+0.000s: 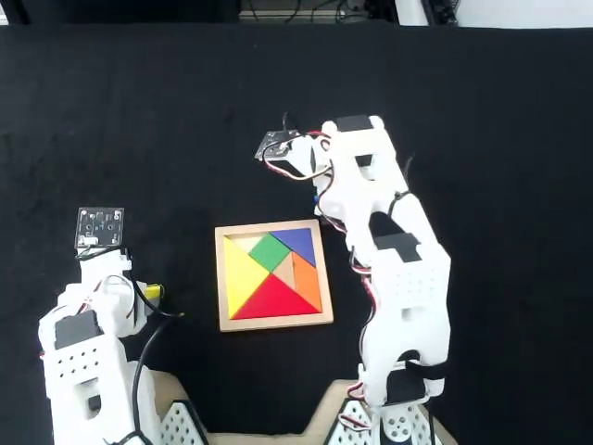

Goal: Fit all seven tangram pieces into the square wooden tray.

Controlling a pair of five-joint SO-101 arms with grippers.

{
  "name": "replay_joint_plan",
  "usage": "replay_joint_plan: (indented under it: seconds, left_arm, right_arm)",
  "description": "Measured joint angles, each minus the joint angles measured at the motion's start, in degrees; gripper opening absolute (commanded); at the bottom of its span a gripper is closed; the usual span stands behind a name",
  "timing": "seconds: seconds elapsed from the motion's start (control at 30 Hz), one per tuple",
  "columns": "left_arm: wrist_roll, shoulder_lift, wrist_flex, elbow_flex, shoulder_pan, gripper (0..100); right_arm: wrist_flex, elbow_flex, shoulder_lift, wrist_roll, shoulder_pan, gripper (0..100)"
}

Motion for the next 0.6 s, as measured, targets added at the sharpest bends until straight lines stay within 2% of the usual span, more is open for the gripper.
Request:
replay_joint_plan:
  seconds: [0.17,0.47,0.6]
  left_arm:
    - [0.0,0.0,0.0,0.0,0.0,29]
    - [0.0,0.0,0.0,0.0,0.0,29]
    - [0.0,0.0,0.0,0.0,0.0,29]
  right_arm:
    - [-0.44,-1.14,0.35,0.0,-0.26,17.5]
    - [-0.97,-1.32,0.0,0.0,-0.26,15.7]
    - [-1.23,-1.32,0.0,0.0,-0.26,7.7]
